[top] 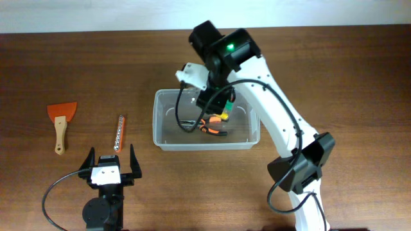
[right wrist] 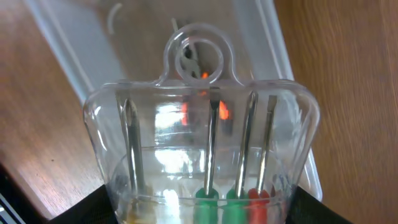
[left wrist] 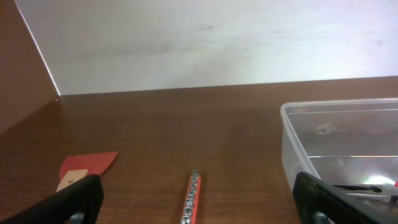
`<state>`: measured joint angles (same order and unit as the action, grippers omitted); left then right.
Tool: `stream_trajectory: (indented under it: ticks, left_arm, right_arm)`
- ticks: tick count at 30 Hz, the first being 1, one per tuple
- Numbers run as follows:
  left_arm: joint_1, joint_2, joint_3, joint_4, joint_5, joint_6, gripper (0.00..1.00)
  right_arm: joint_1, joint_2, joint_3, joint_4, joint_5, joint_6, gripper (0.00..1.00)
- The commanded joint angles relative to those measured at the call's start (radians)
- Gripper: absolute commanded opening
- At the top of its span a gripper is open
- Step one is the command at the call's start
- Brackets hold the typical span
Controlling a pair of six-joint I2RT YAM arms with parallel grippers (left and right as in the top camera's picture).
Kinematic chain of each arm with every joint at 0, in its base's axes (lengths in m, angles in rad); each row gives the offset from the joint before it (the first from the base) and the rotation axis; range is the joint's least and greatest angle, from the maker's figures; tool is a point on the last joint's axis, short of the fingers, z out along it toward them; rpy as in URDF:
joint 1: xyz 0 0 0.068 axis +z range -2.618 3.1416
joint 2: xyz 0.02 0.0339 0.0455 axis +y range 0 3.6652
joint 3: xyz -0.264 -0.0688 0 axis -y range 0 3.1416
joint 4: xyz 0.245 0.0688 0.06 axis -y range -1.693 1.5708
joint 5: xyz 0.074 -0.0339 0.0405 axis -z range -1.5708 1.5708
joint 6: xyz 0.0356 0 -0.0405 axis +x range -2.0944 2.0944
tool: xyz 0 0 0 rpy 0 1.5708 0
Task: Pack container
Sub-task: 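Carry the screwdriver case with the right gripper over the container, then lower the case into the container and open the right gripper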
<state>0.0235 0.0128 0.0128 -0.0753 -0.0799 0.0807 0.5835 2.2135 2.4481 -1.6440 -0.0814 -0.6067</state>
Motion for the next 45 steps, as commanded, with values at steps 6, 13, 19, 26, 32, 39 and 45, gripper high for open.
stream_trajectory:
  ticks: [6, 13, 19, 26, 32, 39, 45]
  left_arm:
    - [-0.003, -0.007, -0.003, -0.001, -0.004, -0.013, 0.99]
    - [-0.003, -0.007, -0.003, -0.001, -0.004, -0.013, 0.99]
    - [-0.003, -0.007, -0.003, -0.001, -0.004, -0.013, 0.99]
    - [-0.003, -0.007, -0.003, -0.001, -0.004, -0.013, 0.99]
    - [-0.003, -0.007, -0.003, -0.001, -0.004, -0.013, 0.99]
    - [-0.003, -0.007, -0.003, -0.001, -0.004, -0.013, 0.99]
    - [-0.003, -0.007, -0.003, -0.001, -0.004, -0.013, 0.99]
  right_arm:
    - [0.014, -0.011, -0.076, 0.052, -0.028, -0.042, 0.65]
    - [0.014, -0.011, -0.233, 0.142, -0.070, -0.052, 0.65]
    - [0.011, -0.011, -0.388, 0.240, -0.066, -0.052, 0.65]
    - [0.010, -0.011, -0.515, 0.343, -0.065, -0.051, 0.65]
    - [-0.003, 0.006, -0.550, 0.392, -0.071, -0.039, 0.66]
    - [-0.060, 0.063, -0.565, 0.397, -0.078, -0.040, 0.66]
    - [-0.110, 0.076, -0.565, 0.404, -0.119, -0.036, 0.66]
